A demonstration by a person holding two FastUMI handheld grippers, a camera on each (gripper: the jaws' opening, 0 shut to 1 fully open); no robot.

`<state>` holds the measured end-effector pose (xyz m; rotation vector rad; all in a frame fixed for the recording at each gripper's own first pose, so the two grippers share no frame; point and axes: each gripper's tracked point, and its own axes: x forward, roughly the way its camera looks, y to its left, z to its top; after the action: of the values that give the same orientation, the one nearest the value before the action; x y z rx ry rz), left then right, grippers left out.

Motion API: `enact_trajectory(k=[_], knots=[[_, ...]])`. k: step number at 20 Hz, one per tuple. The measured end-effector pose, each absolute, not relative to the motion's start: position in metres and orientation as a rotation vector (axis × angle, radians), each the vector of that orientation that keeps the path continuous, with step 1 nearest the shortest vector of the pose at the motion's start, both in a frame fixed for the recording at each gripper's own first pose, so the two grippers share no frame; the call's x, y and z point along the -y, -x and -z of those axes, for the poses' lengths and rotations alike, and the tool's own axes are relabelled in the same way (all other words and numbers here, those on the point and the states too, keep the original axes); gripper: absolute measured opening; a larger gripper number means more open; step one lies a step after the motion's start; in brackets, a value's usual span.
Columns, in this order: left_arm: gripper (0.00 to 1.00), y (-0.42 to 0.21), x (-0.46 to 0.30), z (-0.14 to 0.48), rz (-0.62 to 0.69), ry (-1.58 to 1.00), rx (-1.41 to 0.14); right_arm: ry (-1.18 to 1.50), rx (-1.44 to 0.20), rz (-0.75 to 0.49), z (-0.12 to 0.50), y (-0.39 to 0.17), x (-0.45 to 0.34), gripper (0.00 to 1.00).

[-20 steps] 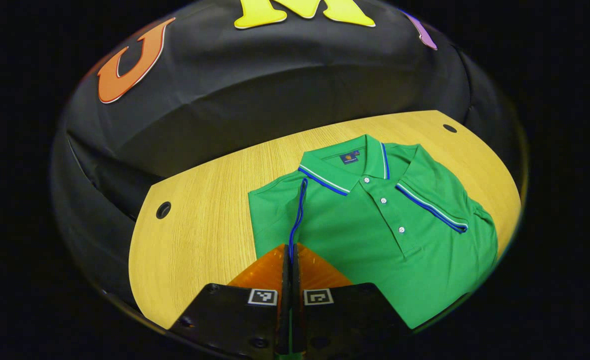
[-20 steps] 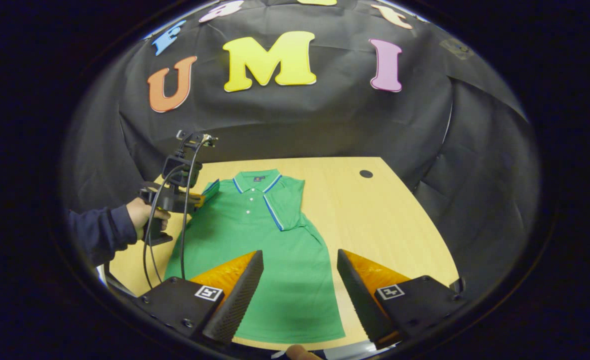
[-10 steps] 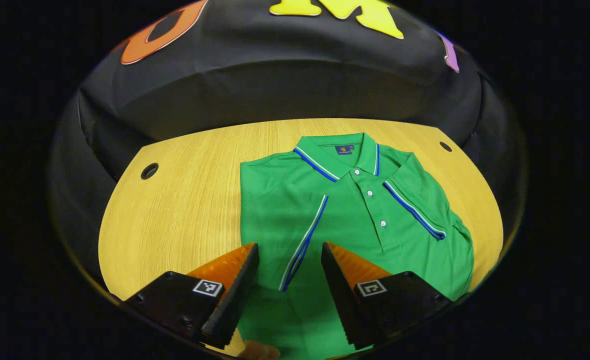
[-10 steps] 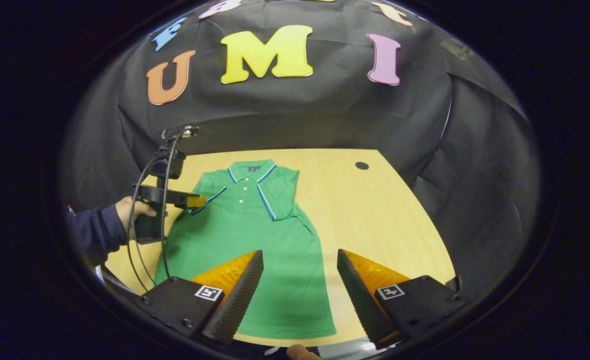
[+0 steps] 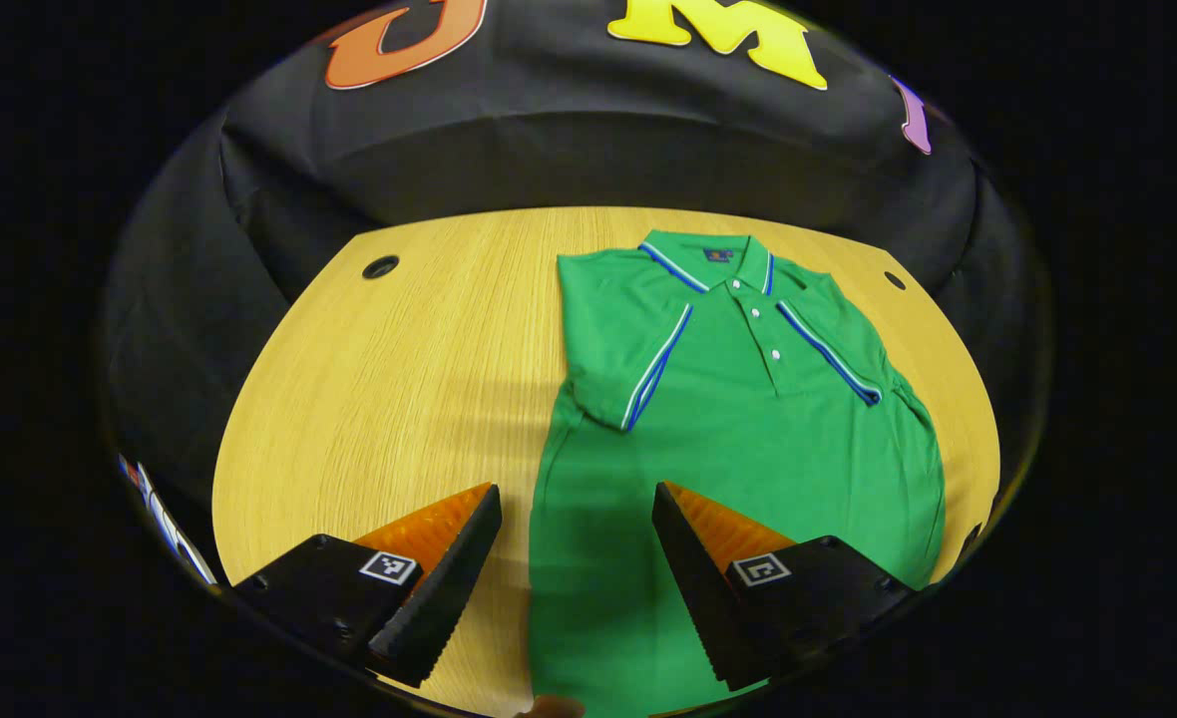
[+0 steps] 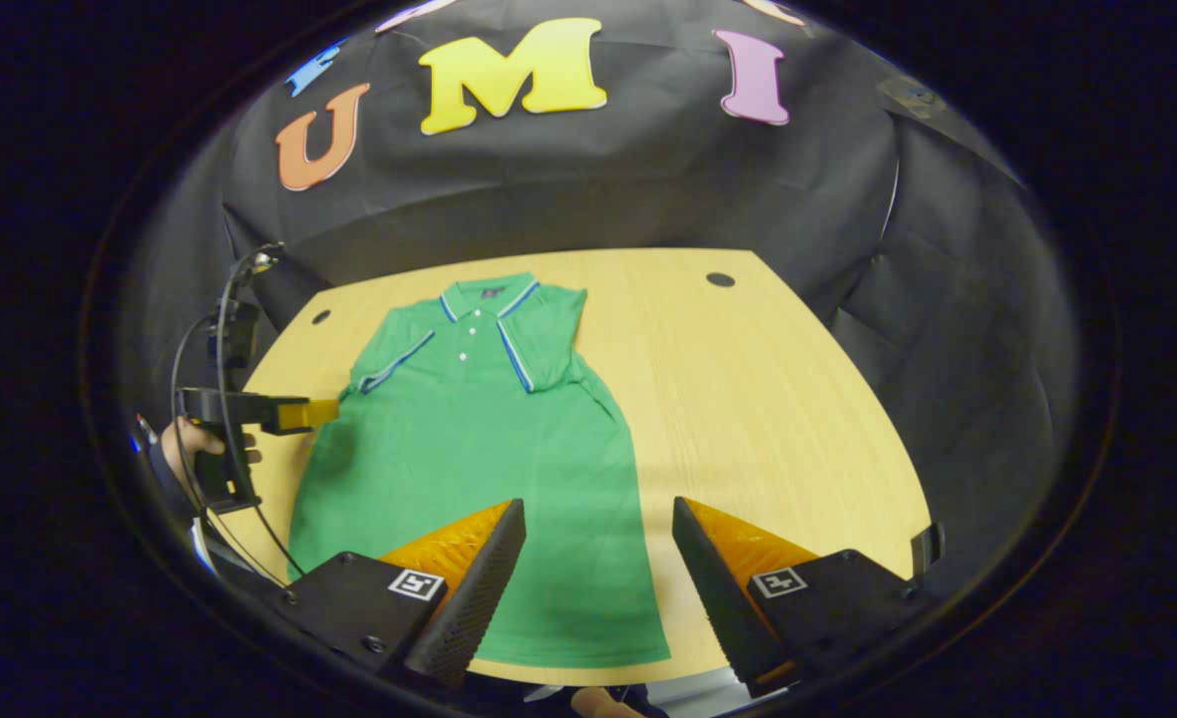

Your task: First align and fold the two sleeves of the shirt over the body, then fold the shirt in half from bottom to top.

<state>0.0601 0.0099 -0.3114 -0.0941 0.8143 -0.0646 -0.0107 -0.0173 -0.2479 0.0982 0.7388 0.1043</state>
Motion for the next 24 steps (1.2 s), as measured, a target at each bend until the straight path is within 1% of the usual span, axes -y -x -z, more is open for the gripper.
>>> enact_trajectory(k=[4, 6, 7, 8, 10, 12, 15, 18, 23, 24], knots=[[0.99, 0.010, -0.011, 0.336, 0.059, 0.126, -0.954, -0.083, -0.881, -0.090, 0.293, 0.028, 0.025, 0.96], [0.99, 0.048, -0.006, 0.343, 0.091, 0.141, -1.035, -0.047, -0.980, -0.085, 0.317, 0.047, 0.029, 0.96], [0.99, 0.067, -0.005, 0.345, 0.101, 0.138, -1.067, -0.030, -1.019, -0.091, 0.327, 0.055, 0.027, 1.00], [0.99, 0.081, -0.006, 0.347, 0.105, 0.129, -1.087, -0.016, -1.055, -0.093, 0.335, 0.064, 0.030, 0.96], [0.99, 0.109, -0.003, 0.352, 0.114, 0.125, -1.140, -0.008, -1.123, -0.081, 0.348, 0.082, 0.035, 0.96], [0.99, 0.131, -0.005, 0.355, 0.101, 0.135, -1.189, 0.008, -1.165, -0.061, 0.355, 0.087, 0.040, 0.96], [0.99, 0.148, -0.007, 0.359, 0.079, 0.164, -1.234, 0.023, -1.230, -0.076, 0.365, 0.095, 0.042, 0.95], [1.00, 0.153, -0.007, 0.360, 0.067, 0.171, -1.257, 0.054, -1.307, -0.059, 0.377, 0.104, 0.046, 0.96], [0.99, 0.164, -0.009, 0.379, 0.056, 0.132, -1.323, 0.007, -1.333, -0.072, 0.379, 0.103, 0.042, 0.95], [0.99, 0.161, -0.007, 0.384, 0.050, 0.137, -1.311, -0.008, -1.349, -0.075, 0.379, 0.104, 0.042, 1.00]])
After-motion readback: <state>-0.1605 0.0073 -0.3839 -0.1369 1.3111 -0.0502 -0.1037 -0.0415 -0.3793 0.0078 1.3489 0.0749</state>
